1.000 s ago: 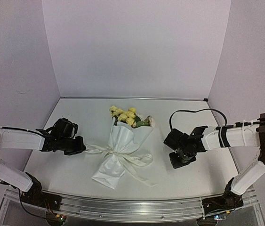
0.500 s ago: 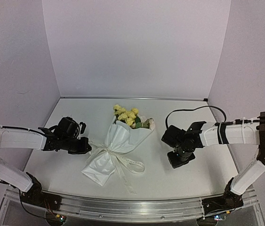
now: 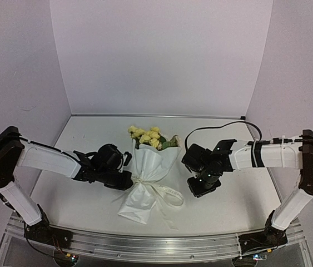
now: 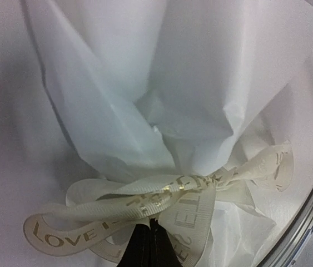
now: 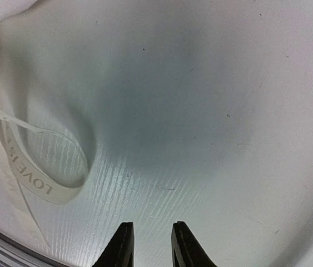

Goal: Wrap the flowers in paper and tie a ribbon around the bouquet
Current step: Adjust the ribbon on the folded bouquet.

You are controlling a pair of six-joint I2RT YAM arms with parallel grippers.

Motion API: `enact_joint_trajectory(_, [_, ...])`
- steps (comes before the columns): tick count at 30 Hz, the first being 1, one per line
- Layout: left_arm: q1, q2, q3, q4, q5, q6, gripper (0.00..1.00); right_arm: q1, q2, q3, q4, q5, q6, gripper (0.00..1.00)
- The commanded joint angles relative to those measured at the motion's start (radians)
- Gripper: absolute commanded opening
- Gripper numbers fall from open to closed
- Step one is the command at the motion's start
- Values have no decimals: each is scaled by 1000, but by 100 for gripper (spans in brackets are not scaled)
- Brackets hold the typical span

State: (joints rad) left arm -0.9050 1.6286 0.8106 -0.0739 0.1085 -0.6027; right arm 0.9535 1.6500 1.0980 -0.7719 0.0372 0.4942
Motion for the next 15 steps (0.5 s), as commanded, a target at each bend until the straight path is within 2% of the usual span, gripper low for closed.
enact_joint_trajectory(1, [-68,75,146,53,-35,-39,0,-7,-49,-27,-18,35,-12,27])
enact_joint_trajectory(7, [-64,0,81,-33,-163,-51,0,-7,-78,-18,-27,-18,-22,31])
enact_joint_trajectory(11, [-35,-45,47,-75,-189,-19,1,-3,-54,21,-29,-67,-16,34])
enact_joint_trajectory(13, [-10,-69,30,-82,-190,-12,4,0,-39,44,-33,-81,-16,35])
enact_joint_trajectory(15, [14,-91,16,-91,-191,-9,11,2,-24,64,-40,-90,-19,35])
